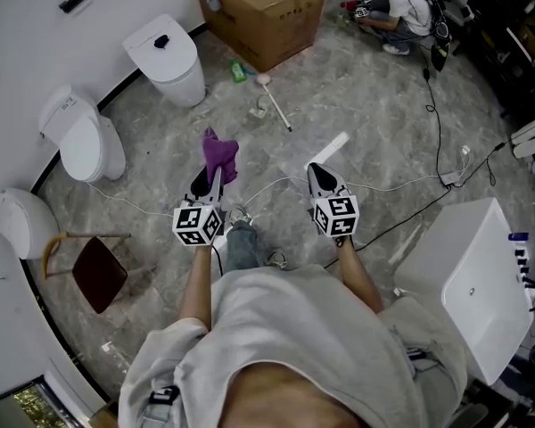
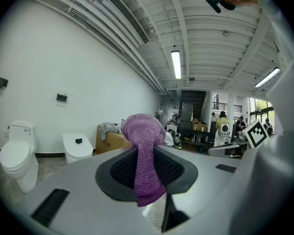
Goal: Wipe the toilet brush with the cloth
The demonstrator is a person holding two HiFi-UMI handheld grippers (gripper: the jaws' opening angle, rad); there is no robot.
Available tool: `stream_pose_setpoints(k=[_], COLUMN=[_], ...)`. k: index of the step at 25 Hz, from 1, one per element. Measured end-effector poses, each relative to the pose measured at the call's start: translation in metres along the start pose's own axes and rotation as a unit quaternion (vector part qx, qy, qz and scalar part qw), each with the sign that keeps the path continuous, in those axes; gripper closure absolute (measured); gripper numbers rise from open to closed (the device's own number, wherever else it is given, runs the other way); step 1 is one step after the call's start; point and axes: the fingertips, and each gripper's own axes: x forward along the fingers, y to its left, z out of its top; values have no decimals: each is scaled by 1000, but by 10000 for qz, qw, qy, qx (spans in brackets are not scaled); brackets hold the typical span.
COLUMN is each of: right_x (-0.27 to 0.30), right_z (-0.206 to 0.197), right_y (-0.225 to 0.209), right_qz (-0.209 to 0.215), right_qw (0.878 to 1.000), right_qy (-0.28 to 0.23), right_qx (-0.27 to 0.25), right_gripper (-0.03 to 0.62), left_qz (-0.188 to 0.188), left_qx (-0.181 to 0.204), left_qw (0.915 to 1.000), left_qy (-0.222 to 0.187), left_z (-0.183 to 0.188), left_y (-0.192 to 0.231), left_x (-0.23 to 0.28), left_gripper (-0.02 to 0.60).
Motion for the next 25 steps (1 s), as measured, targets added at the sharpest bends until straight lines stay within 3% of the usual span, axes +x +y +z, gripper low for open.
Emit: stream_pose_setpoints(k=[12,25], right_x=[100,276], right_z=[31,95], right_y=[-30,-30], right_qz=[-128,-355], right_qw=[9999,9990], right_qy=[86,276], right_qx=[-64,-78], right_gripper=[562,563], left_qz=[-65,-301], left_qx=[-128,-396], left_qw=[9999,9985], left_qy=[-24,215], left_z=[15,41], left_y=[60,185], left_x=[99,230], left_gripper=[483,483])
